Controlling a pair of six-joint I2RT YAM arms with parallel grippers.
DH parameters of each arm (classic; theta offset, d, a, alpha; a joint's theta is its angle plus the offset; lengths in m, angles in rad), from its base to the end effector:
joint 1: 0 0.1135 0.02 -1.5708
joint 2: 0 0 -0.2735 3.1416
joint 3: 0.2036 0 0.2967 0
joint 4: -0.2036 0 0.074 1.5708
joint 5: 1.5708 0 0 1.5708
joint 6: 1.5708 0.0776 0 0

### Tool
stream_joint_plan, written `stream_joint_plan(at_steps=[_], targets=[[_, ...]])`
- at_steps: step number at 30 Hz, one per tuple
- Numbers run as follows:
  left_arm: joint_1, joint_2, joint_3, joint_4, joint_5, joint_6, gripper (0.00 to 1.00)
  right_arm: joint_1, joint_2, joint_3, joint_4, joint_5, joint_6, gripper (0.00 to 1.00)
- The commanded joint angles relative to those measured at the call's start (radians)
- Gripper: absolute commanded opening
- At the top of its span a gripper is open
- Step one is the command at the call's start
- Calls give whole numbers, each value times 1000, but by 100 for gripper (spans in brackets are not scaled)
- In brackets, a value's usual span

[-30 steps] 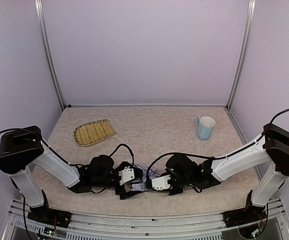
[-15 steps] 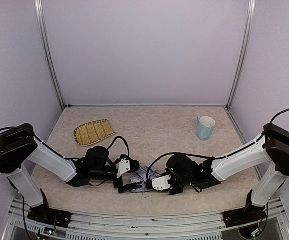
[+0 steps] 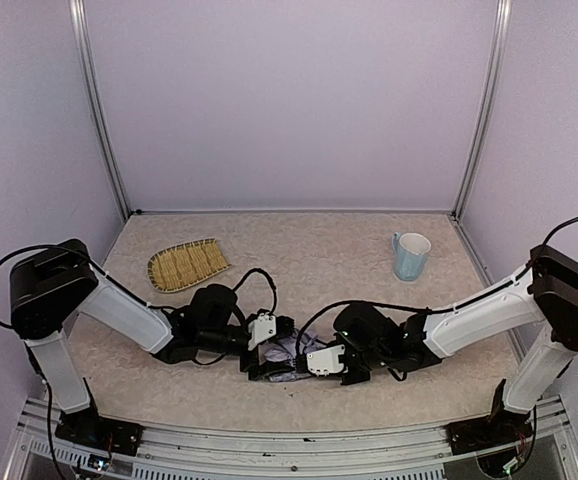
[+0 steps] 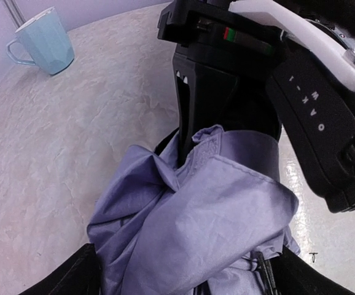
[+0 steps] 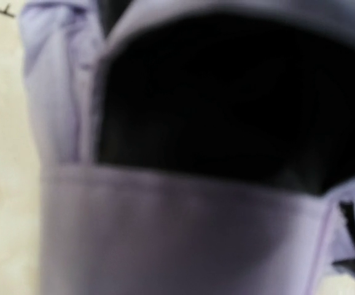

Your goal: Put away the umbrella

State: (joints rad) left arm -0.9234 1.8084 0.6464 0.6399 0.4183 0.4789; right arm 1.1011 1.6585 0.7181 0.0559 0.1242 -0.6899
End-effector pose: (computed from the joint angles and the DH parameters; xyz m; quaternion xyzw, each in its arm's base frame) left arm 0.2044 -0.3225 0.0643 0.6257 0.5800 -0.2833 0.4381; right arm 0.1712 0.3161 0.0698 -0.7205 0.6039 0.0113 0.3407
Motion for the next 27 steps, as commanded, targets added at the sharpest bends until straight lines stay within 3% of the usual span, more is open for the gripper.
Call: stream_joint_plan(at_steps=[1,5,10,17,21,27], targets=[[-17,41,-18,-222,-51,28,88,-22,40,8,-83,-52,93,0],[-18,12,-12,-289,-53,7,97,-58,2,11,-75,-52,150,0],[-27,-101,-135,-77,-18,-54,99,-58,19,-8,-60,-48,170,0],[-42,-5,-122,75,-84,-24,99,-55,29,-8,-33,-77,142,0],[-49,0,-127,197,-211,-13,99,-52,30,-12,-37,-89,122,0],[-28,41,-84,199,-151,15,99,-45,37,-8,-30,-104,95,0]])
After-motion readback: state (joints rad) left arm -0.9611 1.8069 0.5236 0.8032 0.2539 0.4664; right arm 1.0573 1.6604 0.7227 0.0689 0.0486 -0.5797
